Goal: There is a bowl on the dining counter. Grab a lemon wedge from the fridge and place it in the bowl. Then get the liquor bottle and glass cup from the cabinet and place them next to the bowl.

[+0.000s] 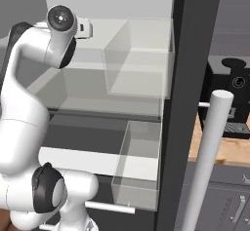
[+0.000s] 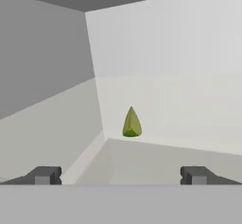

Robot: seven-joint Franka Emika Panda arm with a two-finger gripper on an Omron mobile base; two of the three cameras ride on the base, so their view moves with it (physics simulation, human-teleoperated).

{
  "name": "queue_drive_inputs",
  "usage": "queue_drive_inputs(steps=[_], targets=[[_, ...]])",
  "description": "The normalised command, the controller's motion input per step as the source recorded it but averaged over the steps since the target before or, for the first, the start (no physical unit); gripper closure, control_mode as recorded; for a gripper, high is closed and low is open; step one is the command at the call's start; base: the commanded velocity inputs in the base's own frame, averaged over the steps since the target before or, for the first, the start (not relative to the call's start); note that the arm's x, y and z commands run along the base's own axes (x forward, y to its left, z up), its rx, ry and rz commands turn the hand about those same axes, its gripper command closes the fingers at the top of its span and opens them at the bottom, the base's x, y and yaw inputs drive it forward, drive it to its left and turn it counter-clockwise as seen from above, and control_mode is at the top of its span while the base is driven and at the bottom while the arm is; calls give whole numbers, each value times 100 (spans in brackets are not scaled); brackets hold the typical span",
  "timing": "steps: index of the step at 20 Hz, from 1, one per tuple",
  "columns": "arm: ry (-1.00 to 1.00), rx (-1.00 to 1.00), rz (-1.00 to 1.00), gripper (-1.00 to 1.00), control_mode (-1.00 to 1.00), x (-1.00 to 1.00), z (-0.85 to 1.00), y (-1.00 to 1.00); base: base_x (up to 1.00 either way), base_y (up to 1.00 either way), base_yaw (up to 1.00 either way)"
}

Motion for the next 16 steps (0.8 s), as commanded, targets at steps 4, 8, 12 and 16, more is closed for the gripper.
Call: queue_drive_inputs(steps=[4, 8, 12, 16], targets=[[5, -1, 0, -100, -100, 7, 0, 0, 0, 0, 0], [13, 0, 0, -100, -100, 17, 0, 0, 0, 0, 0], [17, 0, 0, -100, -100, 21, 0, 0, 0, 0, 0], [16, 0, 0, -100, -100, 20, 0, 0, 0, 0, 0]])
